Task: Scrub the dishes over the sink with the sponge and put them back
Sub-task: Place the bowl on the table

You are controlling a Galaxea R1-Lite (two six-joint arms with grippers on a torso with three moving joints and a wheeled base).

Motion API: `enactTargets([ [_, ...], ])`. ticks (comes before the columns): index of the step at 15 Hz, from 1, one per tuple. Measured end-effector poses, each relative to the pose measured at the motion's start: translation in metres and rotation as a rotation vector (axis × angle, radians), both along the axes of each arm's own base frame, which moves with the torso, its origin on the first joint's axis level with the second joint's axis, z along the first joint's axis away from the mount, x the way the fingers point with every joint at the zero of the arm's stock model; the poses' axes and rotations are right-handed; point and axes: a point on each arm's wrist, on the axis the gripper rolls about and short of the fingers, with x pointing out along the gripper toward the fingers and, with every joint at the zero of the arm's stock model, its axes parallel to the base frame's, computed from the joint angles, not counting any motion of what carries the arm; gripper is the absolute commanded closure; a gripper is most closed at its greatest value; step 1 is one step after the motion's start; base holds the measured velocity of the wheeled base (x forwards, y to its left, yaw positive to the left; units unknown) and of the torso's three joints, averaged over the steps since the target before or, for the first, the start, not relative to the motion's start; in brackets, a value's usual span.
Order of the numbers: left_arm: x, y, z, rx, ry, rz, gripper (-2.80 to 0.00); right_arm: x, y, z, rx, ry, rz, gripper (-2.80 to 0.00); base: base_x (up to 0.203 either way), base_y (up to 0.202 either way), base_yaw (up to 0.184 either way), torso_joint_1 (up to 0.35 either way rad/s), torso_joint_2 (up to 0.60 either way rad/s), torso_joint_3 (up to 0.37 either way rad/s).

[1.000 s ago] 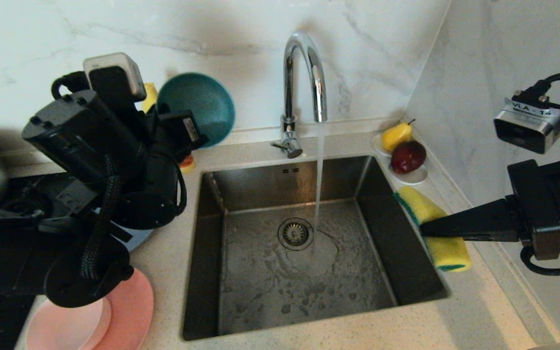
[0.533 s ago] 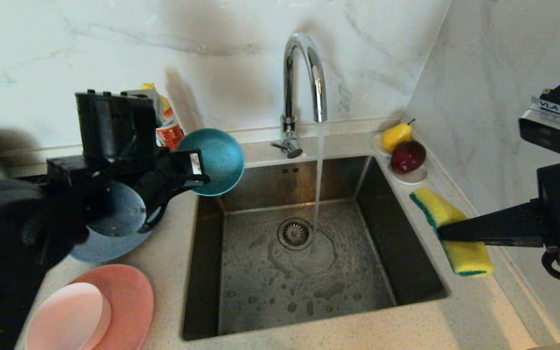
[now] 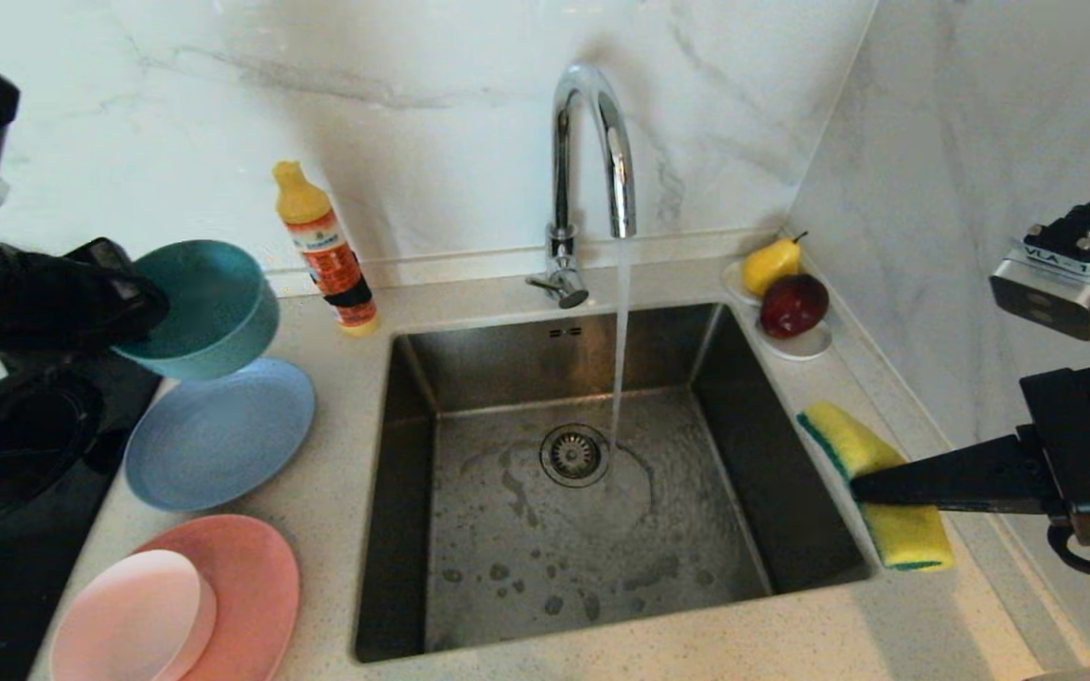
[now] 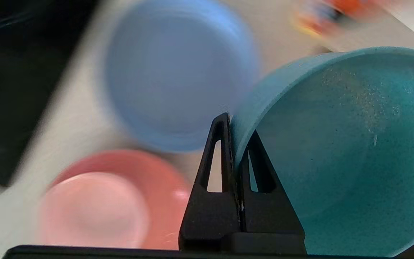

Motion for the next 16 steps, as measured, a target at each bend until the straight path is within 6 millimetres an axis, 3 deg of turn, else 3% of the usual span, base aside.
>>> enactTargets([
  [6,-0.009,0.106,-0.003,-0.122,-0.029,0.318,0.00,0.001,0.001,-0.005,-0.010,0.017,0.001,0.00,0.000,0.000,0.000,0.000,0.00,0.000],
  [11,0.011,0.183,-0.039,-0.178,-0.022,0.499,0.00,0.004,0.003,-0.006,-0.013,0.022,0.005,0.00,0.000,0.000,0.000,0.000,0.00,0.000],
  [16,0.029,0.232,-0.082,-0.278,0.010,0.564,0.00,0.006,0.005,-0.010,-0.017,0.032,0.011,0.00,0.000,0.000,0.000,0.000,0.00,0.000],
])
